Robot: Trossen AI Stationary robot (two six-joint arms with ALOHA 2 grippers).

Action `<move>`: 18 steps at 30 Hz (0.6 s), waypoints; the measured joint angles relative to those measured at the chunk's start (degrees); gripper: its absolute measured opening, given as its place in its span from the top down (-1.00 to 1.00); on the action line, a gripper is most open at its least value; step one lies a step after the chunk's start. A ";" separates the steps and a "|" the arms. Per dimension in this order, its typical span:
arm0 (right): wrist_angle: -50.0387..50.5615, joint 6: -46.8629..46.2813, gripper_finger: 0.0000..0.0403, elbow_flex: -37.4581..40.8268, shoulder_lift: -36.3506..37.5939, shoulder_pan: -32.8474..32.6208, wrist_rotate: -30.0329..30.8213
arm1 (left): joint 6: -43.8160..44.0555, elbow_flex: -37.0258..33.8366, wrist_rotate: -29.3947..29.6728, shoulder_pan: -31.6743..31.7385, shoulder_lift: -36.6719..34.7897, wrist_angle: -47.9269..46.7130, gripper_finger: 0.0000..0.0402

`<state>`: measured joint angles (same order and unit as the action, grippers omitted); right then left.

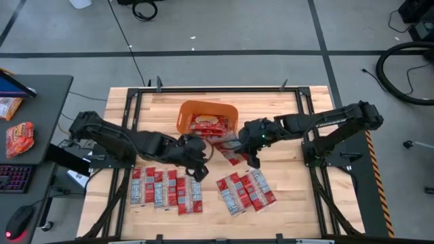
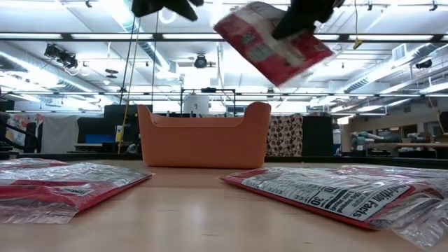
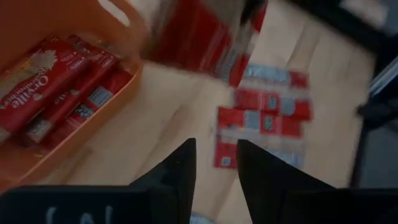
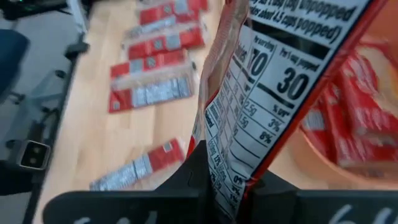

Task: Sort popcorn bags into baskets
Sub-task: Put the red popcorn bag into the orange bin

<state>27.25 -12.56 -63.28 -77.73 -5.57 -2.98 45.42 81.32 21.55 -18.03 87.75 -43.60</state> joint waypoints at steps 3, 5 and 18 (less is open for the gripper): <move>1.96 2.29 0.86 -1.00 0.24 1.35 -3.62 | 1.07 0.04 -0.93 1.08 -2.24 -0.09 0.32; 0.65 3.20 0.86 -1.54 1.12 1.69 -4.37 | 1.69 0.01 -1.09 1.64 -3.17 0.72 0.23; -19.10 -2.65 0.85 -2.63 6.15 1.58 -3.55 | -5.38 0.02 -1.83 5.34 -4.11 19.62 -0.25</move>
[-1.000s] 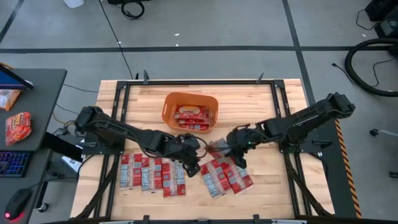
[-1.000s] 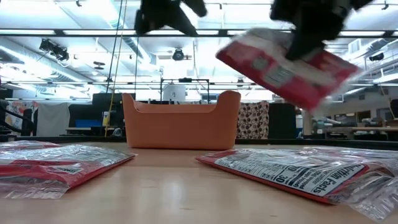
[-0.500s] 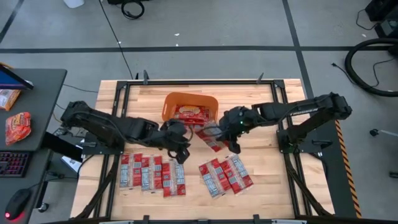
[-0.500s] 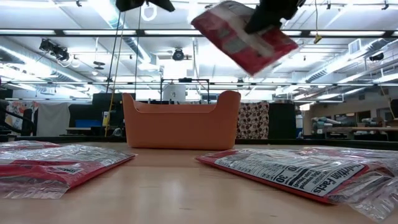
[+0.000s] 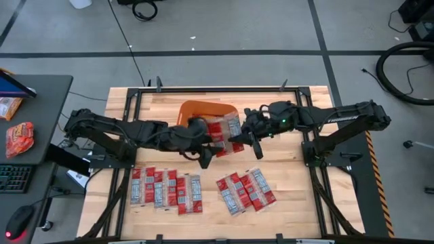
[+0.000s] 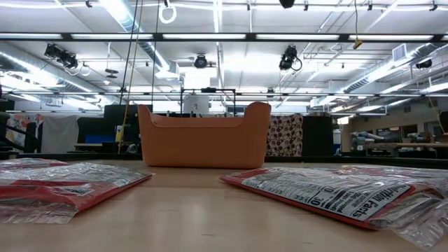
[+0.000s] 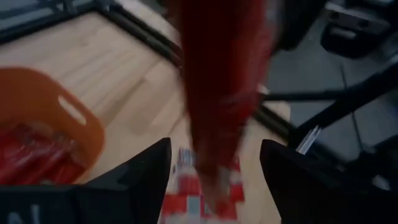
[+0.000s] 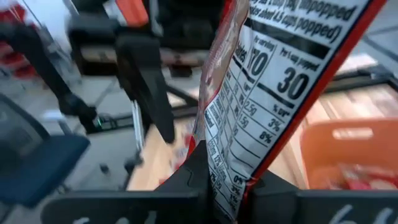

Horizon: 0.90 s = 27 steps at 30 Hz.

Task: Sort popcorn bags into baskets
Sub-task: Put the red popcorn bag into the orange bin

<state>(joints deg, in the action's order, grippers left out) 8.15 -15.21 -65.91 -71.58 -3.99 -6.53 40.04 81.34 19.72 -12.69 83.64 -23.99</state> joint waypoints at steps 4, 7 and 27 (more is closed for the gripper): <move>-3.90 -2.55 0.85 0.00 0.40 -0.15 -0.58 | -0.28 0.00 0.12 1.23 0.00 4.95 -0.21; -6.13 -2.79 0.85 0.00 0.45 -0.67 0.66 | -1.03 0.00 0.03 1.92 0.02 8.58 -0.13; 6.19 0.38 0.30 -6.95 2.52 3.65 5.23 | -5.15 1.20 -8.93 9.06 -0.04 6.61 0.82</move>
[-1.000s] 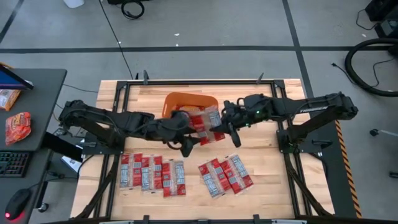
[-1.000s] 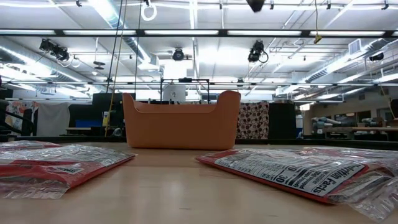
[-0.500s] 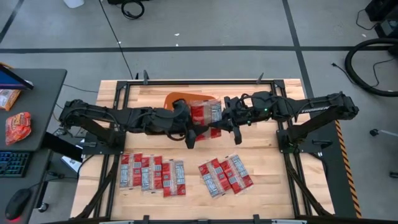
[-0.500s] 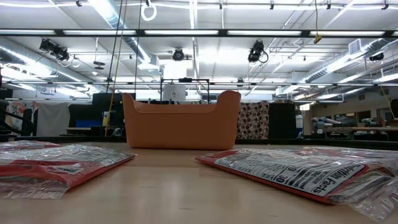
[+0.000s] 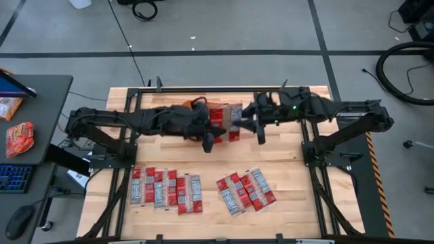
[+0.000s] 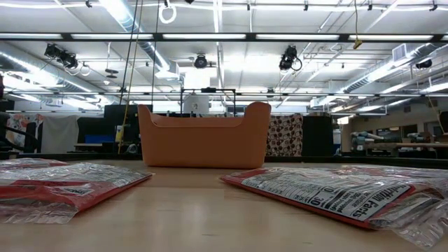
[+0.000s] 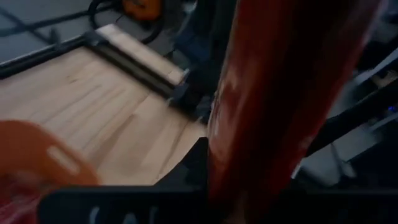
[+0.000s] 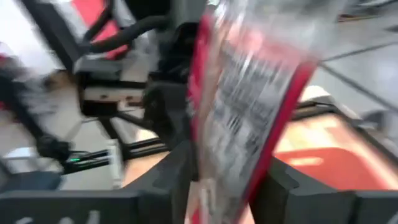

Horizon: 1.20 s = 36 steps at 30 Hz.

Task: Sort popcorn bags into baskets
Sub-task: Put the red popcorn bag into the orange bin

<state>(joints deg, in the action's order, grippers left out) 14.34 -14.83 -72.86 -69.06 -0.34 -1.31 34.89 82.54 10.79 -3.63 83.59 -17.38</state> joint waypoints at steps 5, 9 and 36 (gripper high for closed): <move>16.17 2.95 0.19 -3.02 2.38 0.92 12.84 | -4.23 4.11 -1.19 5.89 -0.20 -15.11 0.82; 23.58 2.59 0.19 -3.13 4.47 0.96 21.61 | -9.44 4.19 -1.20 10.62 0.30 -27.99 0.82; 28.51 -11.19 0.21 -3.13 4.68 -2.79 22.67 | -46.43 4.24 7.71 18.87 26.24 -35.65 0.32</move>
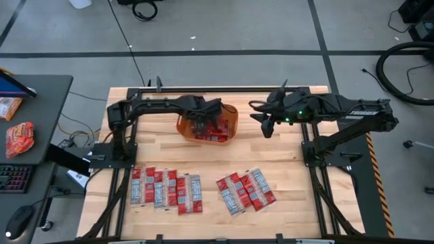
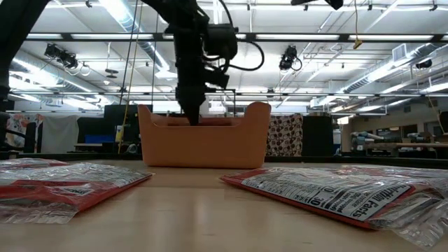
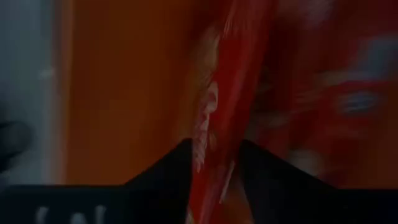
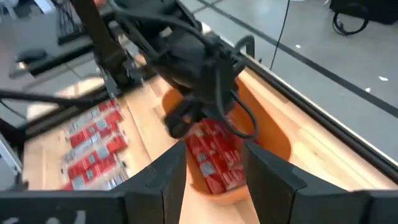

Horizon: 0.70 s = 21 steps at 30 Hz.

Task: Sort popcorn bags into baskets
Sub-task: Put the red popcorn bag into the orange bin

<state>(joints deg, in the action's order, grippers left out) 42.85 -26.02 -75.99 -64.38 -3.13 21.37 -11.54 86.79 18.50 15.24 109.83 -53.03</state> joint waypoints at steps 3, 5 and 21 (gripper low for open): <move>4.23 0.03 0.21 0.02 -0.11 -0.37 -0.39 | 0.66 0.00 -9.91 -0.94 -1.97 -2.56 0.14; 6.53 0.09 0.21 0.41 -0.09 -0.38 -1.44 | 2.22 0.04 -16.82 -1.66 -3.58 -4.20 0.05; 2.50 3.63 0.21 19.19 -0.07 -0.89 -25.84 | 26.30 -0.49 -32.45 -18.36 -8.16 -3.80 0.04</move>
<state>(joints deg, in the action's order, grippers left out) 45.36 -22.39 -56.80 -64.45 -4.01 -4.47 14.76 86.30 -13.95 -3.12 101.67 -56.83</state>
